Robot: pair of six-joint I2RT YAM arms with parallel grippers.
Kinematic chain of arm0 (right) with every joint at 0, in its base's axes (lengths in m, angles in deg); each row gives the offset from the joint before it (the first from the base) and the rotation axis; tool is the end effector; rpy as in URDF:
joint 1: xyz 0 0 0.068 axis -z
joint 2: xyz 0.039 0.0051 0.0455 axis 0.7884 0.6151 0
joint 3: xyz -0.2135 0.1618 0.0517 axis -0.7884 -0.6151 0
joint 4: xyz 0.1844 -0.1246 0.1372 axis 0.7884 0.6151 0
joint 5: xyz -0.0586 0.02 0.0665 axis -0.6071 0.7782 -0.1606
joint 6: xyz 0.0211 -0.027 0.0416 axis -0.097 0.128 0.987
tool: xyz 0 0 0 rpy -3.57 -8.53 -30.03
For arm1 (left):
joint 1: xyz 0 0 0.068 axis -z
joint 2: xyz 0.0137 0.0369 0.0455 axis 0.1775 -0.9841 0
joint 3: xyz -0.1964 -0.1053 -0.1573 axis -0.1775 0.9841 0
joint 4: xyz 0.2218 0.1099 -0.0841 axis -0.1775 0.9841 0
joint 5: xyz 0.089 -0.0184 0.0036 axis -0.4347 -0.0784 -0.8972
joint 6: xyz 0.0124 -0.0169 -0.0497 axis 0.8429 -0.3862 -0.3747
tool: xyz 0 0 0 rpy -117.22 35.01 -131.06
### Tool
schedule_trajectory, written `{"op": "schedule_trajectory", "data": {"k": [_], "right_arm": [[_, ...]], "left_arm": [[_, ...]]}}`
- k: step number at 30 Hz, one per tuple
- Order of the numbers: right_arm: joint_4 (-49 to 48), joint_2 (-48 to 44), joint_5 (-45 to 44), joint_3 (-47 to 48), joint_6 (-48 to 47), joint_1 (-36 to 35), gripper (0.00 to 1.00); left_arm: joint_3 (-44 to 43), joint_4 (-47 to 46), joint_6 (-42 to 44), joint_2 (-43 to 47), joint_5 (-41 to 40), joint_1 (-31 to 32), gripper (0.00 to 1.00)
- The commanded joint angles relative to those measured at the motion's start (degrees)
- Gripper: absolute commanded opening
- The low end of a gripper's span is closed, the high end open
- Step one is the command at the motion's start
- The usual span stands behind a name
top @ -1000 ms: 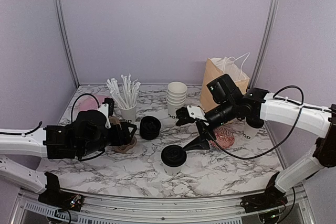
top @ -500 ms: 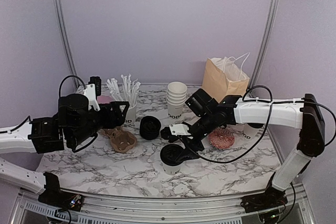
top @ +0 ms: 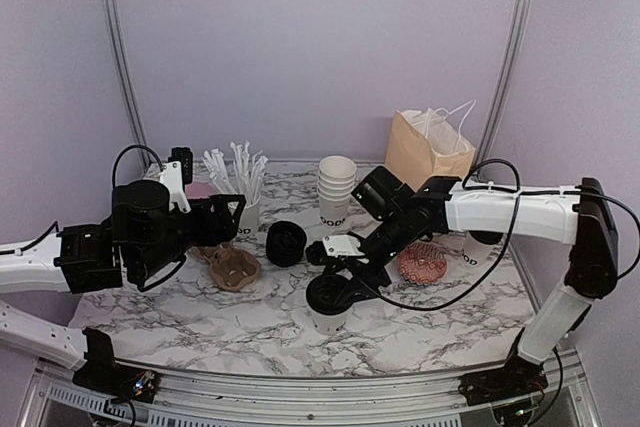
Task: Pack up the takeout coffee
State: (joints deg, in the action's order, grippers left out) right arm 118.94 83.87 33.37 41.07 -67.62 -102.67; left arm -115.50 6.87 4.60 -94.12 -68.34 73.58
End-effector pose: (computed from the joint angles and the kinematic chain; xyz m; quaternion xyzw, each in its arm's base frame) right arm 0.2006 0.2753 0.2413 -0.7395 0.5683 0.2891 0.2158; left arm 0.1225 -0.1970 0.3237 0.0058 0.7627 -0.2834 0.5814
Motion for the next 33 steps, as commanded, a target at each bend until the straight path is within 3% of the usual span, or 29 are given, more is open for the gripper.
{"op": "schedule_trajectory", "data": {"k": [1,5,15,24,33], "right_arm": [[3.0,-4.7,2.7,2.9,1.7,1.0,0.59],[5.1,-11.1,5.3,2.2,2.7,7.0,0.58],[11.7,-30.1,1.9,-7.0,0.4,32.3,0.57],[19.3,-35.0,1.2,-11.2,-7.7,57.1,0.57],[15.0,-37.5,-2.4,-20.7,-7.8,59.8,0.57]], "left_arm": [[-0.6,0.1,0.9,0.6,-1.2,-0.3,0.80],[-1.5,0.1,1.5,-0.2,-1.3,-0.4,0.81],[-3.6,0.1,3.7,-3.4,-1.1,-0.8,0.81],[-3.7,0.1,4.3,-4.9,-0.4,-1.5,0.81],[-1.7,0.1,3.8,-4.0,-0.2,-1.8,0.81]]}}
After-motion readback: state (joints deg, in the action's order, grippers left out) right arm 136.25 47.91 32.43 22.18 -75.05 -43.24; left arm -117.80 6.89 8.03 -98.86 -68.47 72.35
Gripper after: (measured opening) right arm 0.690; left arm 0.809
